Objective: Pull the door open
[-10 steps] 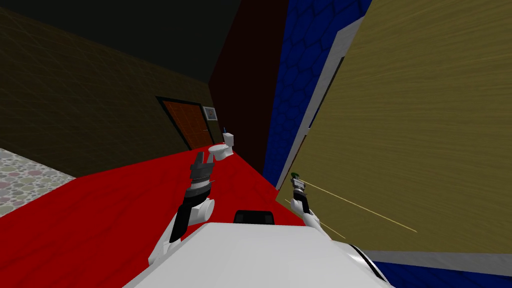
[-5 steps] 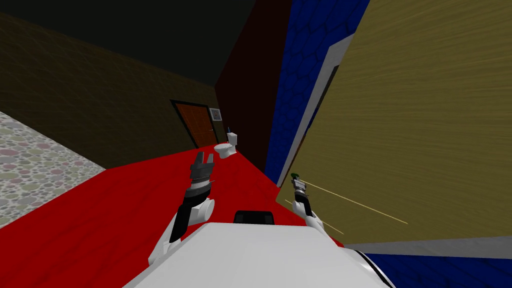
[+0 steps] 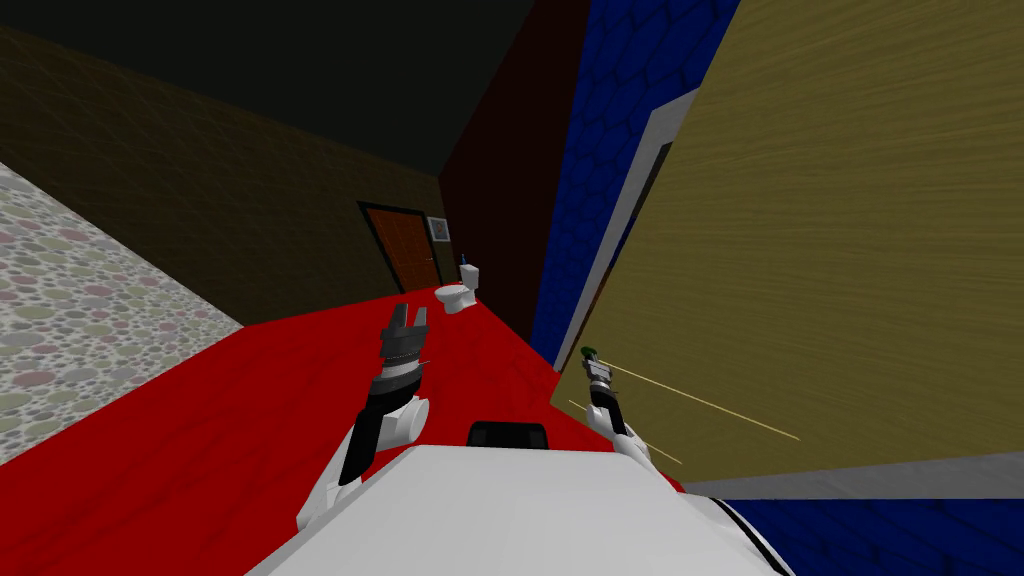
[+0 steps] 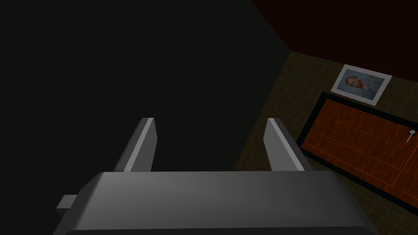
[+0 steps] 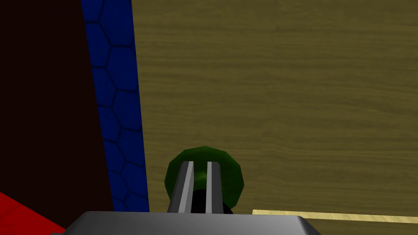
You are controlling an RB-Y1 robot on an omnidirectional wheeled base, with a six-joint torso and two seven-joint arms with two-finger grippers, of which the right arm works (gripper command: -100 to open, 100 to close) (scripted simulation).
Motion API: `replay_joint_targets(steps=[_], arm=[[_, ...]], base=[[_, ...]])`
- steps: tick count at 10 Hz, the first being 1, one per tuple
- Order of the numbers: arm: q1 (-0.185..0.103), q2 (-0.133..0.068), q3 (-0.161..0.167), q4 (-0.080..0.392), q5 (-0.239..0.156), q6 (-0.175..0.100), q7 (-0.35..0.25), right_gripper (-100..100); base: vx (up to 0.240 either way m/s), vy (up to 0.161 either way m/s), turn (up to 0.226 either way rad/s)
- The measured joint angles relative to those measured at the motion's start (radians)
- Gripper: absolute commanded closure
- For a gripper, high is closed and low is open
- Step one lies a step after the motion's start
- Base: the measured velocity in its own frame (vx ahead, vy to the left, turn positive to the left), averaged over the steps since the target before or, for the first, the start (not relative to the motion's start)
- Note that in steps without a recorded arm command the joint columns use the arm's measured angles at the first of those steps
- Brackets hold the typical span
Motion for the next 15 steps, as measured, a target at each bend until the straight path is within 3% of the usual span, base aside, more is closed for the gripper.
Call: replay_joint_targets(steps=[1, 2, 4, 5, 6, 9, 15], arm=[[0.006, -0.002, 0.006, -0.012, 0.003, -0.002, -0.007, 100], [0.004, -0.002, 0.007, -0.017, 0.004, -0.003, -0.008, -100], [-0.001, -0.005, 0.006, -0.028, 0.004, -0.003, -0.006, -100], [-0.003, -0.007, 0.006, -0.013, 0.004, -0.009, -0.010, -100], [0.016, 0.003, 0.007, -0.030, 0.003, 0.007, -0.005, -100], [0.026, 0.018, 0.014, -0.018, 0.005, 0.021, -0.002, -100], [0.030, 0.027, 0.009, 0.000, 0.004, -0.003, 0.002, -100]], base=[[-0.100, -0.012, 0.027], [-0.125, 0.030, -0.022], [-0.171, 0.078, -0.053], [-0.154, 0.109, -0.027], [-0.151, 0.091, -0.027], [-0.159, 0.097, -0.032], [0.142, -0.076, 0.023]])
